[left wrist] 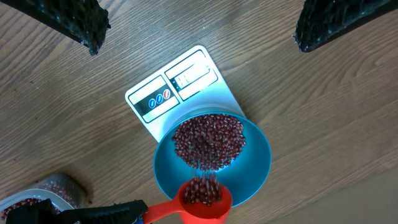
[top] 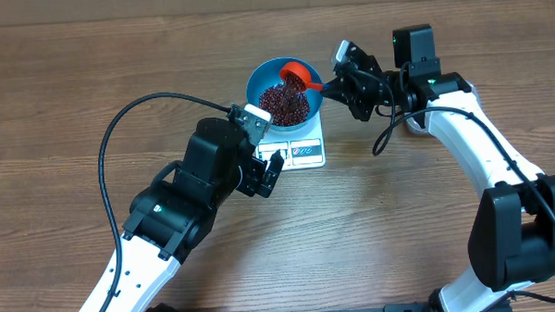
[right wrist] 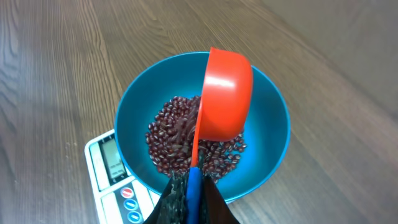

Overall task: Scoop item into bowl and weigh 150g on scale
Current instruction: 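Tip the red scoop to pour beans into the teal bowl, then move the empty scoop back right over the bean container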

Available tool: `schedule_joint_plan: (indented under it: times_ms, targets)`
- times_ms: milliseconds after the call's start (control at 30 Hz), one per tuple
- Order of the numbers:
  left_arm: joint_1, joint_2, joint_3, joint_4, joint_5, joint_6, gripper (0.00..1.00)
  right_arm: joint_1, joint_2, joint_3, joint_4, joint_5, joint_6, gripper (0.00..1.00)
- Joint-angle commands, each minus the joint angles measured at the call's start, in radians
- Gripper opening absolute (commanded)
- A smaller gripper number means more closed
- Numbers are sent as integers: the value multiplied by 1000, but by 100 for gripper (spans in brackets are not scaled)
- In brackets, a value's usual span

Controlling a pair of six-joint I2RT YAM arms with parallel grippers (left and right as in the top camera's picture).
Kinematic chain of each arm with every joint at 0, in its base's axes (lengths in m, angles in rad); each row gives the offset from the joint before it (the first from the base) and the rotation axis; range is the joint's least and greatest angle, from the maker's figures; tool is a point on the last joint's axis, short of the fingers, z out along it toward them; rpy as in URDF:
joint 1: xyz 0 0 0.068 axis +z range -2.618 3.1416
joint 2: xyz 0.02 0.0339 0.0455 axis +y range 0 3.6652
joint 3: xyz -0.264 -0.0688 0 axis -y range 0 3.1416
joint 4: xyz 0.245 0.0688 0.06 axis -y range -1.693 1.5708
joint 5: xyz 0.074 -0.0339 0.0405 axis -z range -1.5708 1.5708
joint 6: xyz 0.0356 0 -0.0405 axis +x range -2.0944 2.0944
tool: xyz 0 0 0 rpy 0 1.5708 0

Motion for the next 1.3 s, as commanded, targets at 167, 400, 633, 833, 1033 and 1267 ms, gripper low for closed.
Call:
schedule_joint_plan:
  times_ms: [167,400,633,833,1033,1267]
  targets:
    - [4,2,-3,0,1,19,100,6,-3,24,24,44,-230,4]
    - [4,2,-3,0,2,19,100,5,-3,24,48,80,-241,4]
    - [4,2,-3,0,2,19,100,6,-5,25,48,80,-229,4]
    - [4,2,-3,0,2,19,100,5,-57,27,47,80,-32,4]
    - [4,2,-3,0,2,19,100,5,-169,27,-39,200,156,4]
    - [4,2,-3,1,2,19,100,3,-264,27,-286,631,454,4]
